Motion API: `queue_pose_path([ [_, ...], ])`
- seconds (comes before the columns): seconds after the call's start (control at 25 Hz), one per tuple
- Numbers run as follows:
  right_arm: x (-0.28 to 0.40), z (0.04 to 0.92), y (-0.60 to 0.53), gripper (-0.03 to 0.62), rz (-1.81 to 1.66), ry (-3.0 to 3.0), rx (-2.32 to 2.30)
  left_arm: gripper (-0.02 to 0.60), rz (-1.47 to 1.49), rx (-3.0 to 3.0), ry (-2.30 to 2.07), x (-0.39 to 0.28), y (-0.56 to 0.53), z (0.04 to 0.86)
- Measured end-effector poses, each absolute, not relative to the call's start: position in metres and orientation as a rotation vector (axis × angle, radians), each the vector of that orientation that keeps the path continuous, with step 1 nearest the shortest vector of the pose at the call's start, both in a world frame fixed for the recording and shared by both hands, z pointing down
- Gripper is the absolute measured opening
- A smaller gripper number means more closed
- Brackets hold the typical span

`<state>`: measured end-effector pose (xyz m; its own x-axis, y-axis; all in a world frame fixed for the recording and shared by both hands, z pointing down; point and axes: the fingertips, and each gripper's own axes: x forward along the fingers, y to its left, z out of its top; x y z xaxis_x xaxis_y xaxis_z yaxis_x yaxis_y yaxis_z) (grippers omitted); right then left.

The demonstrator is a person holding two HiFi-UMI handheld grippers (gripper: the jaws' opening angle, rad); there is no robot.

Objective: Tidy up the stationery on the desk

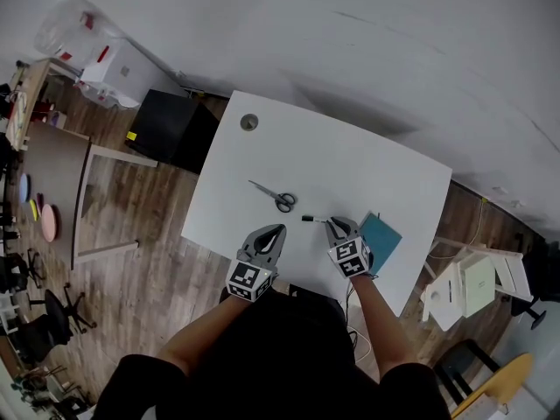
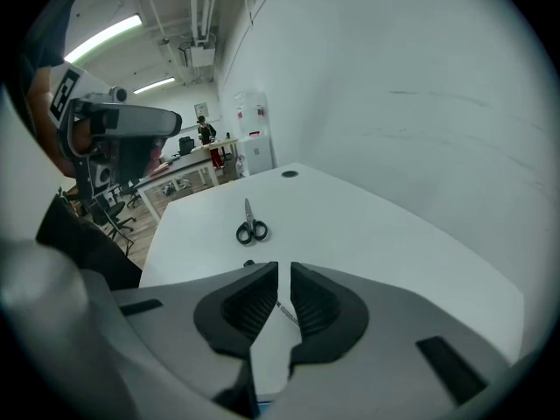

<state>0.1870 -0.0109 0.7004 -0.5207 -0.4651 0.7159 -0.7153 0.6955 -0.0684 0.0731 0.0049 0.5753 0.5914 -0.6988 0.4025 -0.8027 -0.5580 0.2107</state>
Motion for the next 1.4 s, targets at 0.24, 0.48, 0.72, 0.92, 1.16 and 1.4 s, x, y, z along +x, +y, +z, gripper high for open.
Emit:
queue_pose_path([
  [0.24, 0.204, 0.703, -0.014, 0.035, 0.512, -2.177, 0.980, 0.011, 0.435, 2.482, -1.130, 0.077, 0.003, 0.588],
  [0.48, 0.250, 0.710, -0.001, 0.035, 0.615, -2.090, 1.167, 0.011, 0.470, 2.512, -0.957, 0.112, 0.009, 0.612],
  [0.72, 0.299, 0.716, 0.017, 0.035, 0.721, -2.002, 1.363, 0.011, 0.449, 2.547, -0.736, 0.174, 0.023, 0.631],
  [0.92, 0.343, 0.721, 0.044, 0.041, 0.831, -1.931, 1.511, 0.012, 0.523, 2.471, -0.449, 0.229, 0.050, 0.670],
  [1.16, 0.387, 0.741, 0.080, 0.120, 0.991, -1.828, 1.622, 0.047, 0.660, 2.415, -0.310, 0.268, 0.068, 0.716],
  [1.4, 0.413, 0.759, 0.104, 0.141, 1.106, -1.744, 1.685, 0.135, 0.758, 2.306, -0.222, 0.286, 0.088, 0.752],
])
